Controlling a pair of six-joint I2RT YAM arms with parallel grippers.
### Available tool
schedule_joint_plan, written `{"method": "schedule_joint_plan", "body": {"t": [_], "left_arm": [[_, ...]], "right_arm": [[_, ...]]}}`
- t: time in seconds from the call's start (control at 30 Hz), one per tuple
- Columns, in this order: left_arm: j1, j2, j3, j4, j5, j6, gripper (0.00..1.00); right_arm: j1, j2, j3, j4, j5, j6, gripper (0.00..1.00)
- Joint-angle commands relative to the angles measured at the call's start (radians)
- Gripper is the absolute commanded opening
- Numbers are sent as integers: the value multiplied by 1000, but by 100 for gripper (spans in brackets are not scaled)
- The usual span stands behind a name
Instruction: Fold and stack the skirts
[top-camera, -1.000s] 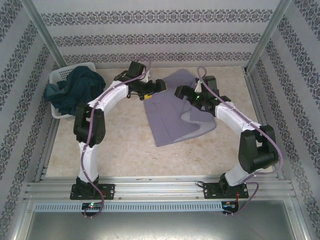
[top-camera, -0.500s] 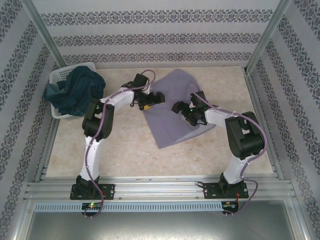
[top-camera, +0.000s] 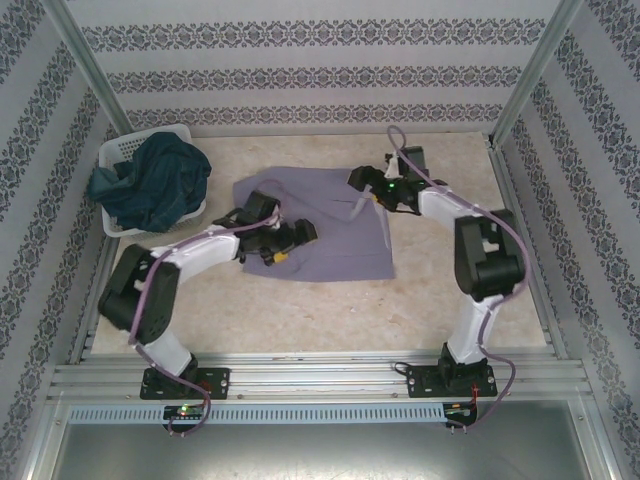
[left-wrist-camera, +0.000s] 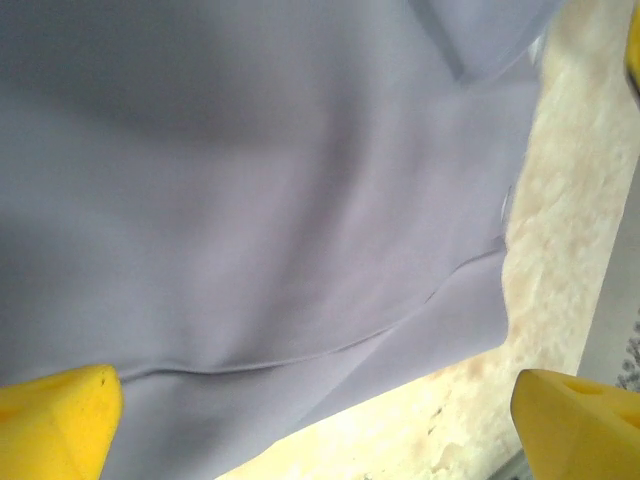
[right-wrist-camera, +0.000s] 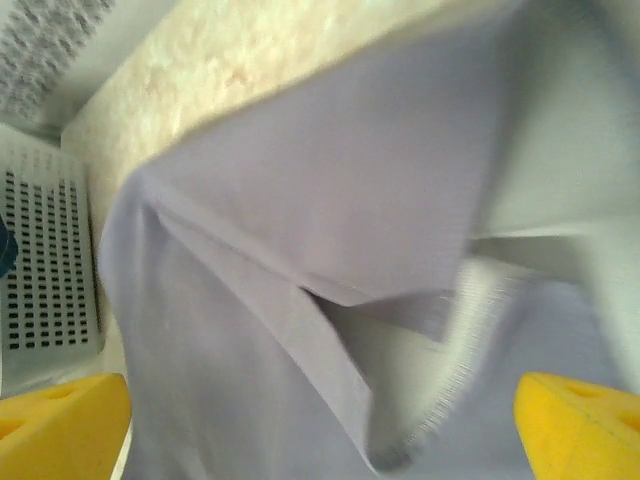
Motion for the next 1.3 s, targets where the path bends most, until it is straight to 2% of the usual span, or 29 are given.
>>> {"method": "schedule_joint_plan", "body": {"t": [0.0,0.1,0.2,0.3,0.4,0.57,0.8,0.9,1.0,1.1,1.2,1.27], "left_arm": [[60,-68,82,-304,-245,169,100],[129,-55,107,-452,-341,290,100],[186,-58,100,-525,-319,355,99],[191,-91,42,-503,-209,408,96],[192,-81,2,-476,-165,408,84],[191,-17,-20,-421,-163,402,75],[191,54,-29,-320,-46,384,41],[191,36,-30,-312,-33,381,18],[191,-5,-17,-341,-87,381,17],[194,-56,-2,-375,-133,379,14],[201,-132,-30,-320,-105,352,10],[210,-177,-61,-264,-71,323,9]], "right_arm": [[-20,-170,-124,-113,133,-109,98],[-38,-257,-254,-109,92,-184,98],[-45,-292,-317,-121,33,-254,95],[-44,-303,-351,-133,7,-291,90],[-43,-300,-378,-145,27,-301,86],[-37,-280,-410,-151,12,-293,86],[-13,-251,-420,-154,1,-288,84],[-8,-253,-425,-148,0,-288,80],[1,-258,-421,-159,7,-308,71],[9,-260,-417,-182,60,-303,68],[11,-258,-415,-210,128,-275,65],[8,-255,-418,-216,118,-268,63]]}}
